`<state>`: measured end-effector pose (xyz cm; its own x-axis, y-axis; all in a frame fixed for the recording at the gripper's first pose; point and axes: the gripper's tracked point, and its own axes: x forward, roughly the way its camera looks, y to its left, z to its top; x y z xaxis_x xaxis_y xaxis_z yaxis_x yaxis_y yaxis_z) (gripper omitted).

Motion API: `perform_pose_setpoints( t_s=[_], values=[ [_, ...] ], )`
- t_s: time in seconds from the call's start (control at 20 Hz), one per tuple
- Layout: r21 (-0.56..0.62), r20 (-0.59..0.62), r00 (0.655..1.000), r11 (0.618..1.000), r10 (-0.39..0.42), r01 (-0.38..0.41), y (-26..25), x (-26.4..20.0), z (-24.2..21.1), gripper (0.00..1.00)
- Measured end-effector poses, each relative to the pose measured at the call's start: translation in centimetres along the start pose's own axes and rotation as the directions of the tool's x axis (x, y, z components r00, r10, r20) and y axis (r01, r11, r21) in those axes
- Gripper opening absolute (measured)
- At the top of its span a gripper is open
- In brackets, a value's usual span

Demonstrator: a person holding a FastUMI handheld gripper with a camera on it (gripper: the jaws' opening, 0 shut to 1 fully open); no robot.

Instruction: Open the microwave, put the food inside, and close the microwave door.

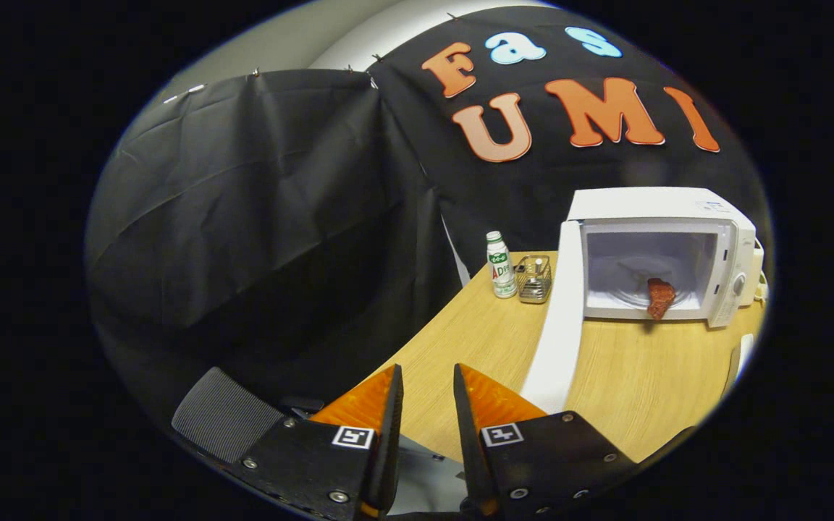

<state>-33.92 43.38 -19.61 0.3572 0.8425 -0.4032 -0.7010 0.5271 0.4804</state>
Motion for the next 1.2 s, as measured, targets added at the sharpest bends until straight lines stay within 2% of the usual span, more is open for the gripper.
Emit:
perform_pose_setpoints(
  t_s=[0.15, 0.25, 0.3, 0.5, 0.8, 1.2],
  values=[
    [-0.033, -0.052, 0.998, 0.999, -0.042, 0.040, -0.6, 1.9, -1.9, 0.34],
    [-0.017, -0.063, 0.997, 0.998, -0.055, 0.054, -1.1, 2.6, -2.4, 0.24],
    [-0.030, -0.079, 0.993, 0.996, -0.082, 0.080, -2.1, 2.3, -2.7, 0.22],
    [0.021, -0.113, 0.973, 0.978, -0.202, 0.206, -8.2, 0.9, -3.6, 0.21],
    [0.045, -0.092, 0.899, 0.900, -0.429, 0.434, -19.9, -2.2, -2.7, 0.23],
    [0.037, -0.043, 0.762, 0.762, -0.646, 0.647, -34.0, -4.2, 0.2, 0.23]
  ],
)
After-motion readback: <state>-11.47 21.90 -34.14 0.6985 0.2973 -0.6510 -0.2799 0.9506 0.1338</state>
